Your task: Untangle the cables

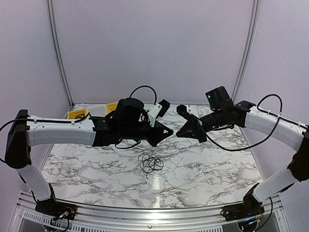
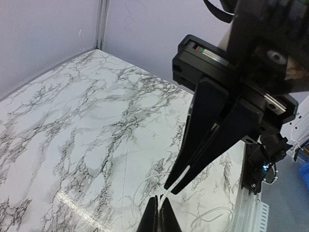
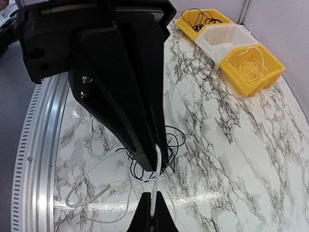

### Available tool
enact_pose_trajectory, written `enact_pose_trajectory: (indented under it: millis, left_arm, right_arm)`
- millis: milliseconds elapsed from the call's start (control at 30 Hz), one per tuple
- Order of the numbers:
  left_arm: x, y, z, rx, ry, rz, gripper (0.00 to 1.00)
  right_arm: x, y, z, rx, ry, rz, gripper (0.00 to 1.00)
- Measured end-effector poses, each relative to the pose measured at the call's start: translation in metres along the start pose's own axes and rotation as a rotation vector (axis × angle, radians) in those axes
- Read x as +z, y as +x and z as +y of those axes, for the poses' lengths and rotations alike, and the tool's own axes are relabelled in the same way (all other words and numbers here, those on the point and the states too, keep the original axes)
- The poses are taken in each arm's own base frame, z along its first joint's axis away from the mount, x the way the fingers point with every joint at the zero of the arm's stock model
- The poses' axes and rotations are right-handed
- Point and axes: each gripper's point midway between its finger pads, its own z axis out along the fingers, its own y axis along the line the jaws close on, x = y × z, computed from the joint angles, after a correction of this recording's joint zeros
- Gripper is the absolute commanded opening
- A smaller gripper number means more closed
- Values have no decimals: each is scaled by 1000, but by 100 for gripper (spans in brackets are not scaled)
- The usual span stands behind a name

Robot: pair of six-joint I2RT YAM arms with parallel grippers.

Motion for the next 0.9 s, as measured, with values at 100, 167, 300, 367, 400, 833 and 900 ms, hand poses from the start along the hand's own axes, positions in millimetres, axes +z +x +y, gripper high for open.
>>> enact_pose_trajectory:
  millis: [100,167,300,367,400,833,900]
  left_arm:
    - [0,-1,7,26,-62,-9,0]
    - [-3,0,19,40,-141,-8,0]
    - [-23,-7,72,34,-329,-14,0]
    - [-42,-18,103,19,-423,-33,0]
    - [-51,-23,115,13,-460,-45,0]
    - [-156,-88,278,-138,-828,-169,0]
    - [-149,-85,291,-148,-841,-149,0]
  right_arm:
    - [-5,-7,-1,-13,17,-12,14]
    - [-11,-9,-3,-18,43,-12,14]
    - [-27,-11,-12,-10,98,-25,29]
    - [-35,-6,-18,15,118,-32,34]
    - [-38,-1,-16,30,104,-40,39]
    - [-57,12,65,-74,-206,-197,59]
    - [-58,15,73,-89,-221,-210,59]
